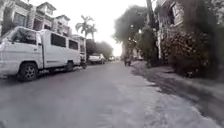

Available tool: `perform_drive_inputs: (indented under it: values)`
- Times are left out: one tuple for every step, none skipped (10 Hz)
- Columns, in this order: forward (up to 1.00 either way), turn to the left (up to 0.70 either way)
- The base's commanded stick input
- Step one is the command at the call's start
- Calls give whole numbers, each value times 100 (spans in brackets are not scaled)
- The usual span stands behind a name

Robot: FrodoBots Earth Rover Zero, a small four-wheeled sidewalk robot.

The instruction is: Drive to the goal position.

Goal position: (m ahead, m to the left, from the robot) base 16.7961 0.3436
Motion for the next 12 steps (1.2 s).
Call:
perform_drive_inputs:
  values:
    - [100, 2]
    - [100, 2]
    - [100, 2]
    - [100, 2]
    - [100, 2]
    - [100, 2]
    - [100, 2]
    - [100, 2]
    - [100, 2]
    - [100, 2]
    - [100, 2]
    - [100, 2]
